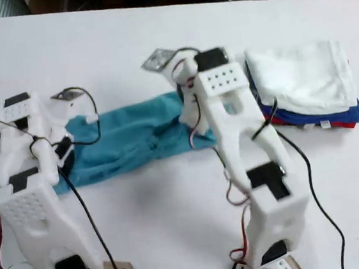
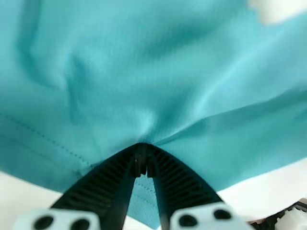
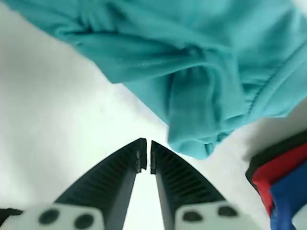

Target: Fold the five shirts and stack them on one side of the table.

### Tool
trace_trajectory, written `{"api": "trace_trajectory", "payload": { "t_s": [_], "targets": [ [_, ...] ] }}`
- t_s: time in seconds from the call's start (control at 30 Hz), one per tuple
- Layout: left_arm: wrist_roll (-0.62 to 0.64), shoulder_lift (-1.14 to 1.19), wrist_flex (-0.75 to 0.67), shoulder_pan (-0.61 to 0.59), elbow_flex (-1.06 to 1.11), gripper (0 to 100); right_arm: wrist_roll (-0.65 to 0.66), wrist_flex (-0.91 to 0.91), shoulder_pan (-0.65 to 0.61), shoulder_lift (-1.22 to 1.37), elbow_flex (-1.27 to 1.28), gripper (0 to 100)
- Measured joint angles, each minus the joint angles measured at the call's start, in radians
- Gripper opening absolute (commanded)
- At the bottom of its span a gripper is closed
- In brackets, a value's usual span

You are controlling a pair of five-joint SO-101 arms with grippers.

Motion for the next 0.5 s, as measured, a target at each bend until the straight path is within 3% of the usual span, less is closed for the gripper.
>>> {"api": "trace_trajectory", "payload": {
  "t_s": [0.33,0.5],
  "targets": [
    [0.0,0.0,0.0,0.0,0.0,3,0.017,-0.206,-0.026,-0.121,0.388,2.0],
    [0.0,0.0,0.0,0.0,0.0,3,0.026,-0.4,0.061,-0.121,0.425,2.0]
  ]
}}
